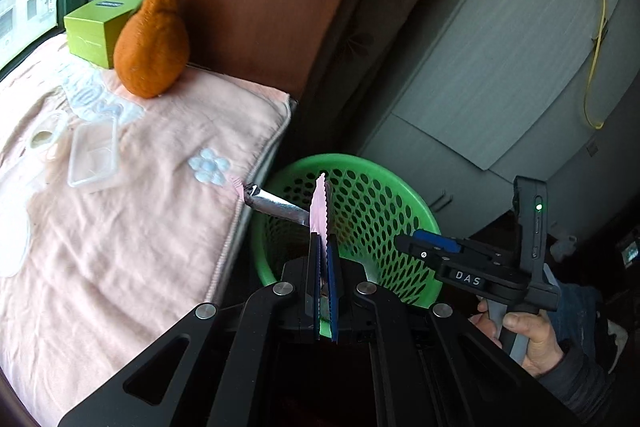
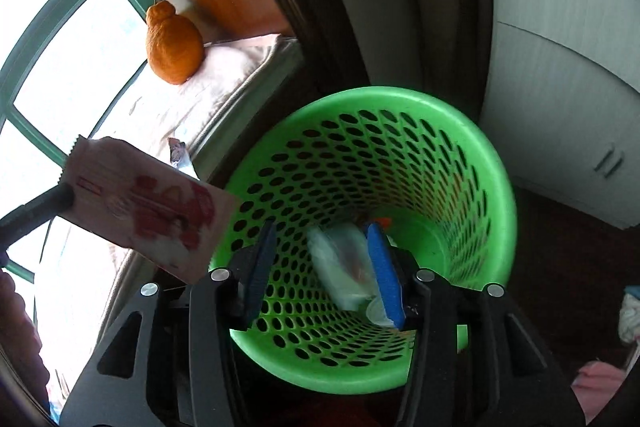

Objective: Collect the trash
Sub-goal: 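Carry wrapper and cup over the green basket and open both tools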

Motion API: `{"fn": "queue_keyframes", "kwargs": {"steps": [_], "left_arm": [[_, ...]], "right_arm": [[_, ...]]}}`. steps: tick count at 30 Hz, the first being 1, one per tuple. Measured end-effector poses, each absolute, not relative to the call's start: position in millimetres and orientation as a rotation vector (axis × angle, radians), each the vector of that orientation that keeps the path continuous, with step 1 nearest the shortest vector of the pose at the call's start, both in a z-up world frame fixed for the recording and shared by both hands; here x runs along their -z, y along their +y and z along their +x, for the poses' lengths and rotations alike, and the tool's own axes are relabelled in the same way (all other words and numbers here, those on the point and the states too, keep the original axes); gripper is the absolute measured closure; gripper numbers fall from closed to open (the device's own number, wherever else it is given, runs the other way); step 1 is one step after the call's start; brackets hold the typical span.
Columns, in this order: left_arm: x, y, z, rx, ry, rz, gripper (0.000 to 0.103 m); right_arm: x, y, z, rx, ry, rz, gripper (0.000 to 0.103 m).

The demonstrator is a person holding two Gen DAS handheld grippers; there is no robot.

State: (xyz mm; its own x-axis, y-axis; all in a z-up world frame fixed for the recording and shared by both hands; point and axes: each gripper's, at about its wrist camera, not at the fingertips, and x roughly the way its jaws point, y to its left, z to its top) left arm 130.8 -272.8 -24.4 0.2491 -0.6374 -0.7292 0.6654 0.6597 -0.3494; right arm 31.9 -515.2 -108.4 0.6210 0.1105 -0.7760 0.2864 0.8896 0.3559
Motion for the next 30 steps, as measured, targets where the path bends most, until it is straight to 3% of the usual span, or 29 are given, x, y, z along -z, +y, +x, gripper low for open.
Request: {"fn": "queue_keyframes", "kwargs": {"steps": [9, 16, 18, 22, 30], "left_arm": [[51.1, -305.3, 130.3, 0.894, 1.047, 0.059, 0.099], [62.0, -314.2, 126.0, 0.911, 1.081, 0.053, 0.094], [62.0, -312.0, 124.2, 0.915, 1.087, 0.050, 0.084], [61.6, -305.5, 121.4, 0.914, 1.088, 0.039, 0.081], [53.2, -278.2, 123.1, 0.850, 1.066, 0.017, 0.064]], "right_arm": [[100.2, -531.2, 13.9, 0.134, 0.860, 0.519, 0.045], [98.9, -537.8, 9.9, 0.137, 0.857, 0.541, 0.045], [98.2, -537.7, 10.0, 0.134, 0.855, 0.544, 0.045], [95.1, -534.2, 13.9, 0.123, 0.851, 0.534, 0.044], [82.1, -518.7, 28.5, 0.072, 0.839, 0.499, 0.039]]}}
